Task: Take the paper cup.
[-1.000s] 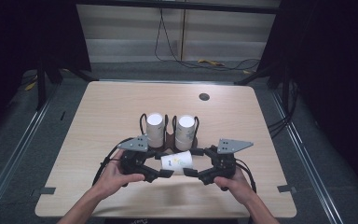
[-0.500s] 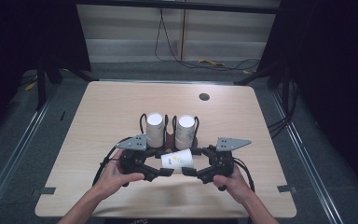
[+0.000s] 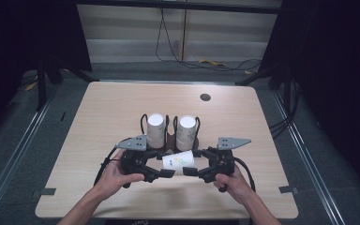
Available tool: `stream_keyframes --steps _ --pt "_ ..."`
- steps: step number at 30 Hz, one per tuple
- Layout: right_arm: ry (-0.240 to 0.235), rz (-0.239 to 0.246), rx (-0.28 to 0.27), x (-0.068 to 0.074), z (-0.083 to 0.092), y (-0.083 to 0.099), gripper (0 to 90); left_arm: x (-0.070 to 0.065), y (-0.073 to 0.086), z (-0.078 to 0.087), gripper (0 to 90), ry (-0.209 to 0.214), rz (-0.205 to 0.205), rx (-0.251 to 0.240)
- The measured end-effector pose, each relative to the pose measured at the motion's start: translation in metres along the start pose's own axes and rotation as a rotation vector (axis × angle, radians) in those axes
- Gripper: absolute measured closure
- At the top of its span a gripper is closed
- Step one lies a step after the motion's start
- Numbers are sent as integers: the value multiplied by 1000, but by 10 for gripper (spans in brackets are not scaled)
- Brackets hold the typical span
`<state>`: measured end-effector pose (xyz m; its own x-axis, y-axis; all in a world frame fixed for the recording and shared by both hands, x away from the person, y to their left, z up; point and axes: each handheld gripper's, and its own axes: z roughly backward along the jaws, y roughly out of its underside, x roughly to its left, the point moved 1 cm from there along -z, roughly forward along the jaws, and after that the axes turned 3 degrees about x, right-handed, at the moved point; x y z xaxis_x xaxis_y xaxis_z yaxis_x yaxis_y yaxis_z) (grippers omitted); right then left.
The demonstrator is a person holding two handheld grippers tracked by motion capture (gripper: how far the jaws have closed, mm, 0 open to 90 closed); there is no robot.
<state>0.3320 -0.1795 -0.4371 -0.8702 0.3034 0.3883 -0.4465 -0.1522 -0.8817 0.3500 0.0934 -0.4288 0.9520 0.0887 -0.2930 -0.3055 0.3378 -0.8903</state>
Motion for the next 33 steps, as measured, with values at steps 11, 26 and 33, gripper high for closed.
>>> stream_keyframes --steps 11,26,33 --pt "-29 -10 10 -2 -3 2 219 2 2 -1 357 18 15 8" --pt "-9 11 8 -1 -2 1 270 6 6 -2 232 -45 34 46" --pt "18 10 12 -3 -3 -1 275 8 9 -1 183 -71 24 71"
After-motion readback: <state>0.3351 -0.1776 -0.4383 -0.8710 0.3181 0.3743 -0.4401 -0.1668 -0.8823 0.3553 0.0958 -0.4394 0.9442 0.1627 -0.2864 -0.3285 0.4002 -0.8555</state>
